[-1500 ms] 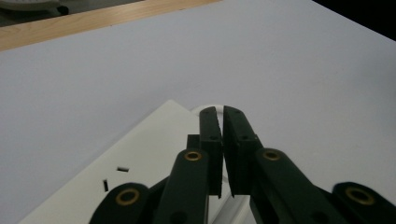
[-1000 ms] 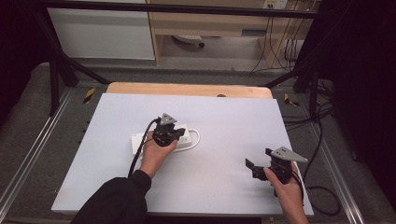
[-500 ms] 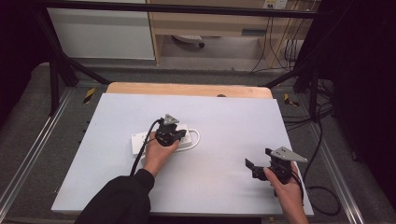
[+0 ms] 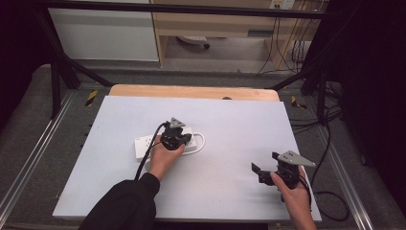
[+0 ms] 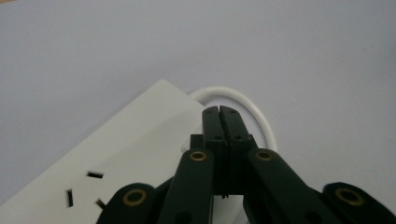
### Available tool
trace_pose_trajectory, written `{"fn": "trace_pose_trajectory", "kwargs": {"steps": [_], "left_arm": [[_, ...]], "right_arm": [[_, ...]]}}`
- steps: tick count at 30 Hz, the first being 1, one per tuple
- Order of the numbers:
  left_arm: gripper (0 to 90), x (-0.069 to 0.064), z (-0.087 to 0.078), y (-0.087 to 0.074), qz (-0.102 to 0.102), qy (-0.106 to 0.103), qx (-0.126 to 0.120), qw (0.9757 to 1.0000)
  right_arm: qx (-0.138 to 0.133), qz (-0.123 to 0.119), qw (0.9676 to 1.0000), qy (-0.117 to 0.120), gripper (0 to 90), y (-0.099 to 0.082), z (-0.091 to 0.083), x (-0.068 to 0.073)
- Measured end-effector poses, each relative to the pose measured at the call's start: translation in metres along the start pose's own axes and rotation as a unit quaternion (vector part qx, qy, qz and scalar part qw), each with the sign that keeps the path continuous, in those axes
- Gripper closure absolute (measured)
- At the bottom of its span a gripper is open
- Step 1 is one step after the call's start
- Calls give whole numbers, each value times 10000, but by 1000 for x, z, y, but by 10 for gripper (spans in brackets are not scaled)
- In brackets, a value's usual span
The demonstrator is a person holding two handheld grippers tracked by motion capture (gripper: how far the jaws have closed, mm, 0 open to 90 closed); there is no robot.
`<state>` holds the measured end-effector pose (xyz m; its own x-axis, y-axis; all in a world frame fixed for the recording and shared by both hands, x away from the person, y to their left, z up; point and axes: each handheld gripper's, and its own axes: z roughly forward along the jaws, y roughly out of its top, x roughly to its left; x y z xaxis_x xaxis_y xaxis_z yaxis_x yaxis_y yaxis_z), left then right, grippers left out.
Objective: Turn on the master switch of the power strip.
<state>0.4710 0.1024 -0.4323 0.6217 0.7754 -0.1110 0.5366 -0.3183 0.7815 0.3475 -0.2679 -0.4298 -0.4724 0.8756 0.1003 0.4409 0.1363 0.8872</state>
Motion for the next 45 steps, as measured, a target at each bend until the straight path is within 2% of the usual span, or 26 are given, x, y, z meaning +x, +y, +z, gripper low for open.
{"fn": "trace_pose_trajectory", "kwargs": {"steps": [28, 33, 45], "left_arm": [[900, -4, 3, -2, 111, -7, 14, 9999], [900, -8, 3, -2, 230, 61, 37, 9997], [900, -5, 3, -2, 157, 28, 24, 9999]], "right_arm": [[-6, -14, 10000, -3, 43, 0, 0, 0], [3, -26, 10000, -3, 43, 0, 1, 0], [28, -23, 10000, 16, 42, 0, 1, 1]]}}
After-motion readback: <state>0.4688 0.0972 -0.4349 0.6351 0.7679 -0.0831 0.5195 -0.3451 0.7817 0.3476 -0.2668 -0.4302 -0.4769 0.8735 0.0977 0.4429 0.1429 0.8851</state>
